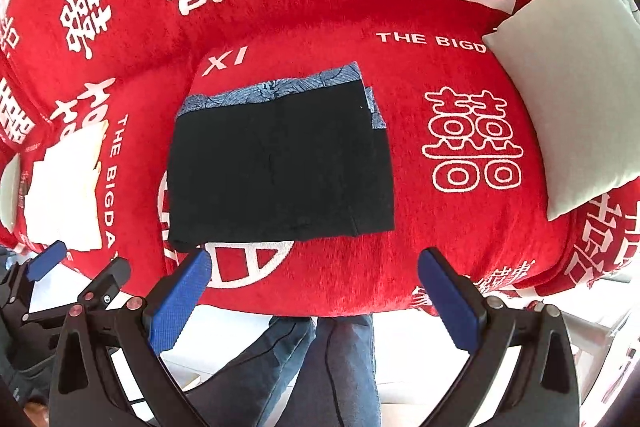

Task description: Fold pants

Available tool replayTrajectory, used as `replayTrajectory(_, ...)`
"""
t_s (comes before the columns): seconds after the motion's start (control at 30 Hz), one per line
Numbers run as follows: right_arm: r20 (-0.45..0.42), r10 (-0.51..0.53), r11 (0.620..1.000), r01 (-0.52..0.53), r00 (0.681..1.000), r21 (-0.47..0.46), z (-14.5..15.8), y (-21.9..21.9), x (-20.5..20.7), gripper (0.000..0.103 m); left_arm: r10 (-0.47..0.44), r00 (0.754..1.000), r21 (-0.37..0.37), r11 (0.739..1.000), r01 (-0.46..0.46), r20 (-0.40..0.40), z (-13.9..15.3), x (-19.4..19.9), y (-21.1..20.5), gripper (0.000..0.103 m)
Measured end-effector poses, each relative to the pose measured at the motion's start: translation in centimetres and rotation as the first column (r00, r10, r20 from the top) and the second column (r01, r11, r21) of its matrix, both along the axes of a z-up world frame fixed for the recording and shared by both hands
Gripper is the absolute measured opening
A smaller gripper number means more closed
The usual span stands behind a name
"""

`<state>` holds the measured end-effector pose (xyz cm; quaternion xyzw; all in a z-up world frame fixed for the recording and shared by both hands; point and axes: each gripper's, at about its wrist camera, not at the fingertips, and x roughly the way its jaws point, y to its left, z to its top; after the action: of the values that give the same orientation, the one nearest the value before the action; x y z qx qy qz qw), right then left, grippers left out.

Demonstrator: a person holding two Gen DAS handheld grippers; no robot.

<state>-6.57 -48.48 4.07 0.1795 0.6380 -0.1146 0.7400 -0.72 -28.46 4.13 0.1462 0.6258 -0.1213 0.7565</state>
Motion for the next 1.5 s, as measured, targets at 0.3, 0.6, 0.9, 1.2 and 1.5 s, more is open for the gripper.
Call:
replayTrajectory(0.3,-0.016,0.009,1.0,-0.009,1.0,0.012,-0.7,0.0,0.2,0.103,-0.01,1.0,0.007,1.0,0.01,-0.006,-0.1,-0.2,-0.6,0.103)
replayTrajectory(0.6,-0.023,0.011,0.999,-0.01,1.0,0.032,-1.4,-0.4,0.6,0.103,-0.005,1.0,0.026,1.0,0.006,-0.011,-0.3,-0.2,-1.2,0.103)
replayTrajectory(0.9,-0.033,0.022,0.999,-0.021,0.999,0.029,-1.8,-0.6,0.8,0.103,0.013,1.0,0.035,0.999,-0.012,-0.015,-1.1,0.2,-1.2,0.103)
replayTrajectory(1.2,-0.044,0.056,0.998,-0.056,0.997,-0.002,-2.1,-0.3,1.3,0.103,0.014,1.0,0.042,0.999,-0.013,-0.027,-1.6,0.1,-1.6,0.103)
replayTrajectory(1.5,-0.045,0.074,0.997,-0.074,0.996,-0.006,-2.1,-0.1,2.0,0.103,0.012,1.0,0.047,0.999,-0.011,-0.026,-1.7,0.3,-1.7,0.103)
